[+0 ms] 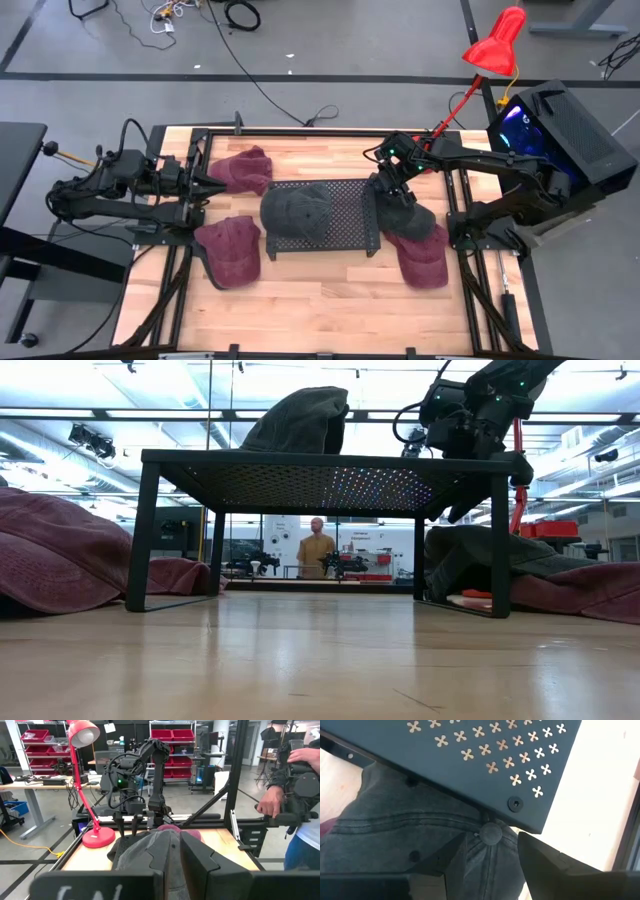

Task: Pick & Place hat
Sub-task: Stack the top black cap on top of the black cap on the shelf

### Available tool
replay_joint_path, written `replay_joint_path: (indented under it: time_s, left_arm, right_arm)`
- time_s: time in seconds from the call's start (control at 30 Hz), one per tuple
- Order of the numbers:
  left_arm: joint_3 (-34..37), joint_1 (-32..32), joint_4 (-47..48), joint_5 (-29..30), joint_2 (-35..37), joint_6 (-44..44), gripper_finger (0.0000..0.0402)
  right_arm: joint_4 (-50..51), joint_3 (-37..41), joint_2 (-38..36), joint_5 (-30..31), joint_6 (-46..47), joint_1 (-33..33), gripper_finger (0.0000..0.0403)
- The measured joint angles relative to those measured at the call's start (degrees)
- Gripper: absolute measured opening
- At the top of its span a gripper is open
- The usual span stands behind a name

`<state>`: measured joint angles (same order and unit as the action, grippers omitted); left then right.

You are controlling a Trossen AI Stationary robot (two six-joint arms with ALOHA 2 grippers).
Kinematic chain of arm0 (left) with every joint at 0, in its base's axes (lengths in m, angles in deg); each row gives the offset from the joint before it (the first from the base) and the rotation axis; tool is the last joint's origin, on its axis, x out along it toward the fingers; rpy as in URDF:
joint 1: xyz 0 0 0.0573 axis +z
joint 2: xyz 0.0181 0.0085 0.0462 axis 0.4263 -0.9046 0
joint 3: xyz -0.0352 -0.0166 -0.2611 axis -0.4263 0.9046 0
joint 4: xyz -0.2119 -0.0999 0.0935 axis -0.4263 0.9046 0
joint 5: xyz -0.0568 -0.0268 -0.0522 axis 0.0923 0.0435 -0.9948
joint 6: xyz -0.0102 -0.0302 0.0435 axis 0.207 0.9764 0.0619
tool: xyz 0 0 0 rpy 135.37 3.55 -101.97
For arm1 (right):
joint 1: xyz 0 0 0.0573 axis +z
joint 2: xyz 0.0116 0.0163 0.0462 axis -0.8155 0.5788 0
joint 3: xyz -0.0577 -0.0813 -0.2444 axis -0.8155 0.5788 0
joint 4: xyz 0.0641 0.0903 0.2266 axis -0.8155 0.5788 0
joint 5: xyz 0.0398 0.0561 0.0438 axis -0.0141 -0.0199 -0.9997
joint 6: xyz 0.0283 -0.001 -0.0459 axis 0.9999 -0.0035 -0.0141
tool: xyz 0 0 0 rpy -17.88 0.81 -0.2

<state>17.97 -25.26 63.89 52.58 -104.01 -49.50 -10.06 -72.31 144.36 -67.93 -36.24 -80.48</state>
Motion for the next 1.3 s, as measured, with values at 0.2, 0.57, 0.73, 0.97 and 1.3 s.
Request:
replay_joint_path:
  time_s: [0.2, 0.57, 0.73, 0.97, 1.3]
  left_arm:
    - [0.0, 0.0, 0.0, 0.0, 0.0, 0.0, 0.0048]
    - [0.0, 0.0, 0.0, 0.0, 0.0, 0.0, 0.0048]
    - [0.0, 0.0, 0.0, 0.0, 0.0, 0.0, 0.0048]
    - [0.0, 0.0, 0.0, 0.0, 0.0, 0.0, 0.0048]
    - [0.0, 0.0, 0.0, 0.0, 0.0, 0.0, 0.0048]
  right_arm:
    - [0.0, 0.0, 0.0, 0.0, 0.0, -0.1, 0.0178]
    - [0.0, 0.0, 0.0, 0.2, 0.4, -0.1, 0.0178]
    - [0.0, 0.0, 0.0, 0.2, 0.4, -0.1, 0.0178]
    - [0.0, 0.0, 0.0, 0.2, 0.4, -0.1, 0.0178]
    - [0.0, 0.0, 0.0, 0.2, 1.4, -0.1, 0.0178]
